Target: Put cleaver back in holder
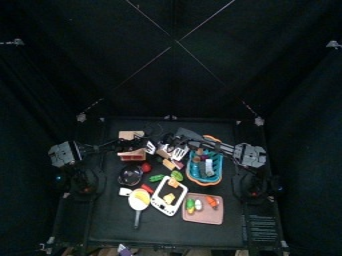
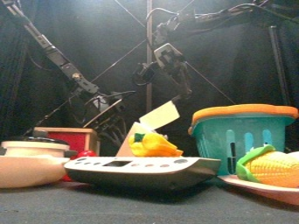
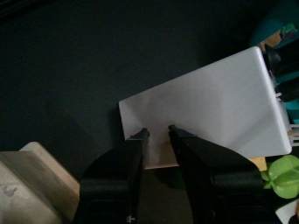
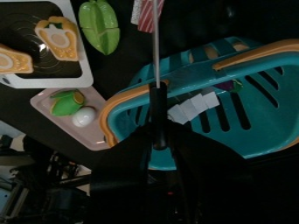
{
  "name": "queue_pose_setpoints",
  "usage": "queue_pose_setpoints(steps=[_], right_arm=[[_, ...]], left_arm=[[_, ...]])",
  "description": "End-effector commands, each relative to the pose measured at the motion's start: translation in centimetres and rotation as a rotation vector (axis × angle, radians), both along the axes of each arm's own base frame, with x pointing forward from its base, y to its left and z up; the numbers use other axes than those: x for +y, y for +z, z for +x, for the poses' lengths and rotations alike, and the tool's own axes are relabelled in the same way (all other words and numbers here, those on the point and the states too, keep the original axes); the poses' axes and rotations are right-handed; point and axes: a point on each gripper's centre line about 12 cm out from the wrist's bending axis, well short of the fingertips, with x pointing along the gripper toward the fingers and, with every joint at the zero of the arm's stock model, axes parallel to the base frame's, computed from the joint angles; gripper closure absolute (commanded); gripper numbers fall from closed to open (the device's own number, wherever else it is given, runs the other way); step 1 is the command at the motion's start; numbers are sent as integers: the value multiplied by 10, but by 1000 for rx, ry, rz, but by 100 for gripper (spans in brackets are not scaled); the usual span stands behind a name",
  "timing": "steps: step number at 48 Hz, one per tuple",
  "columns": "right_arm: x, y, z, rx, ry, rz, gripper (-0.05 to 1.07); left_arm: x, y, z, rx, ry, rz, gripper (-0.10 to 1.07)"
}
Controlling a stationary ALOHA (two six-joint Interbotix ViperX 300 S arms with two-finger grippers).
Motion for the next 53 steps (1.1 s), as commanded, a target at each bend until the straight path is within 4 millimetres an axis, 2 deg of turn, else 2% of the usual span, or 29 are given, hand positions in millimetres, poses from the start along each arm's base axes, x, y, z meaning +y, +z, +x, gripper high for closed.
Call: queue_pose_setpoints(steps=[1, 13, 42, 53], right_arm=[[-2, 20, 0, -58, -4, -12, 39], [-2, 13, -2, -36, -7, -4, 39], [-6, 23, 8, -78, -2, -34, 37], [-14, 29, 14, -100, -10, -68, 36]], left_arm=[[-2, -6, -5, 16, 10, -19, 27], [-2, -5, -6, 16, 10, -19, 27], [-2, -5, -6, 16, 10, -19, 27], [-2, -5, -6, 16, 10, -19, 27]])
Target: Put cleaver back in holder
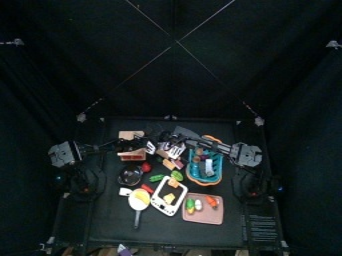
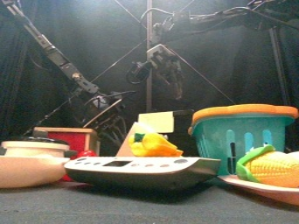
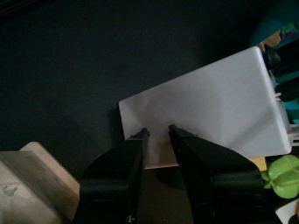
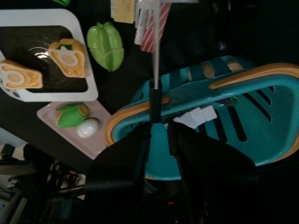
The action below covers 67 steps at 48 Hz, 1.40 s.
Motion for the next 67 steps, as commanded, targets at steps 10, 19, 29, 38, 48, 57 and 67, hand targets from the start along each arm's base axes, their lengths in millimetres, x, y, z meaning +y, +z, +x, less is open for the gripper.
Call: queue_pose_setpoints(steps=[10, 19, 29, 38, 48, 57, 67], right_arm=[[-5, 20, -2, -49, -11, -34, 37], [4, 21, -17, -27, 3, -16, 37], [18, 26, -46, -46, -4, -63, 37], [42, 40, -64, -226, -8, -131, 37], [62, 36, -81, -502, 1, -235, 37], [79, 30, -92, -869, 37, -330, 37], [87, 15, -109, -1079, -29, -320, 36]], left_arm=[[-2, -6, -5, 14, 12, -21, 27], [-2, -1, -7, 3, 14, -14, 27], [-1, 32, -13, -109, 38, 48, 27], [-1, 55, -18, -190, 56, 95, 27], [1, 56, -13, -212, 55, 116, 27], [-2, 43, -13, -182, 34, 120, 27], [-3, 30, -12, -148, -23, 176, 27]])
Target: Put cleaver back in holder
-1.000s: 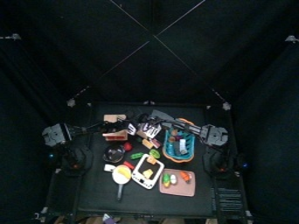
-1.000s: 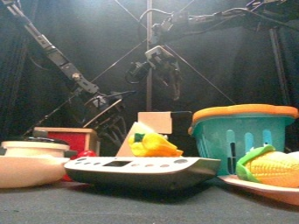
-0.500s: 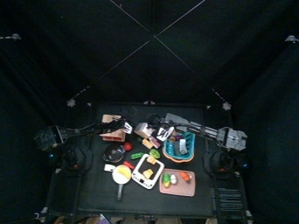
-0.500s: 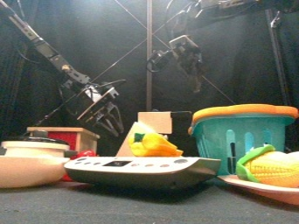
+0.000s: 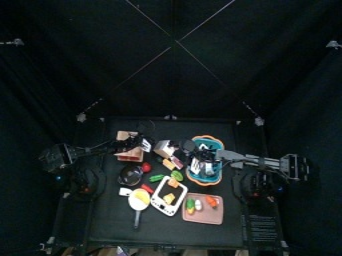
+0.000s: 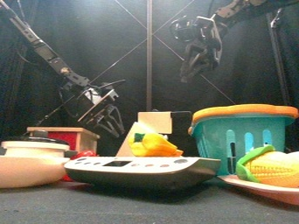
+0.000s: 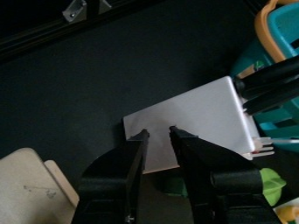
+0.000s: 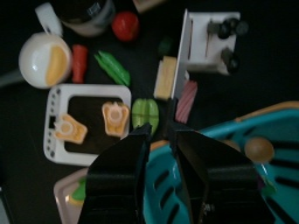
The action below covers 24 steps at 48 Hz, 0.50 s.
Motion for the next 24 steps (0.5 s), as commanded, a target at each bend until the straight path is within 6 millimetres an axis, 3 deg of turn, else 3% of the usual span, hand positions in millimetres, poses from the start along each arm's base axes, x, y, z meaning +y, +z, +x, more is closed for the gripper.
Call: queue_pose_setpoints(steps=[1, 14, 24], right_arm=[[3, 6, -6, -101, -27, 52, 35], [1, -13, -2, 2, -122, 157, 18], [-1, -26, 4, 121, -154, 107, 16]], left_arm=[[0, 4, 5, -10, -36, 58, 27], [3, -5, 11, 12, -104, 139, 27], [6, -3, 12, 6, -104, 150, 27]])
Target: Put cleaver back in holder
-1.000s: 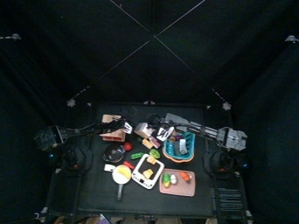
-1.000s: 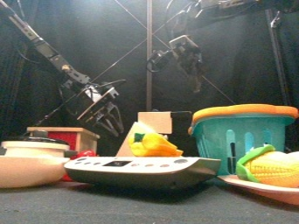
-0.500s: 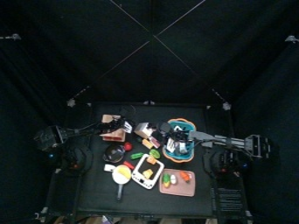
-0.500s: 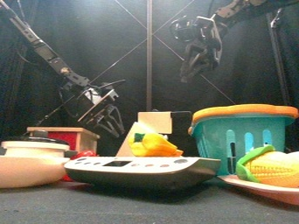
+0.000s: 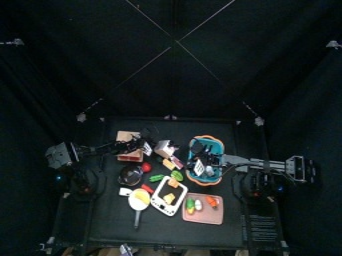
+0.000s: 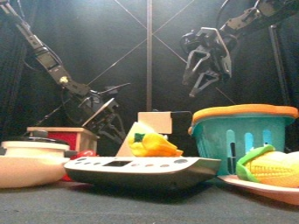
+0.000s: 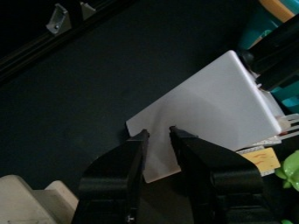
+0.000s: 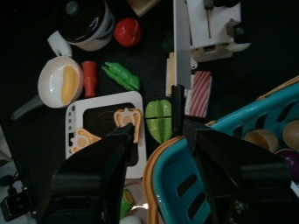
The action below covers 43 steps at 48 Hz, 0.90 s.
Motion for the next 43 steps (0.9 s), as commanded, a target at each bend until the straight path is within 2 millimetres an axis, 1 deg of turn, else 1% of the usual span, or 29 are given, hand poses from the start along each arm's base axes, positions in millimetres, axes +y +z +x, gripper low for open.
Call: queue_pose_setpoints(steps=[1, 9, 17, 21, 28, 43], right_arm=[[0, 10, 4, 21, 6, -50, 16], [1, 6, 11, 78, 8, -86, 17], [10, 1, 21, 90, 44, -93, 17], [12, -5, 24, 110, 57, -100, 17], [11, -14, 28, 140, 62, -112, 17], [5, -20, 32, 165, 66, -147, 18]], left_arm=[[5, 12, 5, -39, 3, 25, 27], [6, 9, 8, -33, 4, 20, 27], [9, 8, 11, -33, 5, 20, 27], [10, 7, 13, -31, 5, 20, 27], [11, 5, 14, -25, 5, 16, 27], [11, 4, 14, -21, 6, 12, 27]])
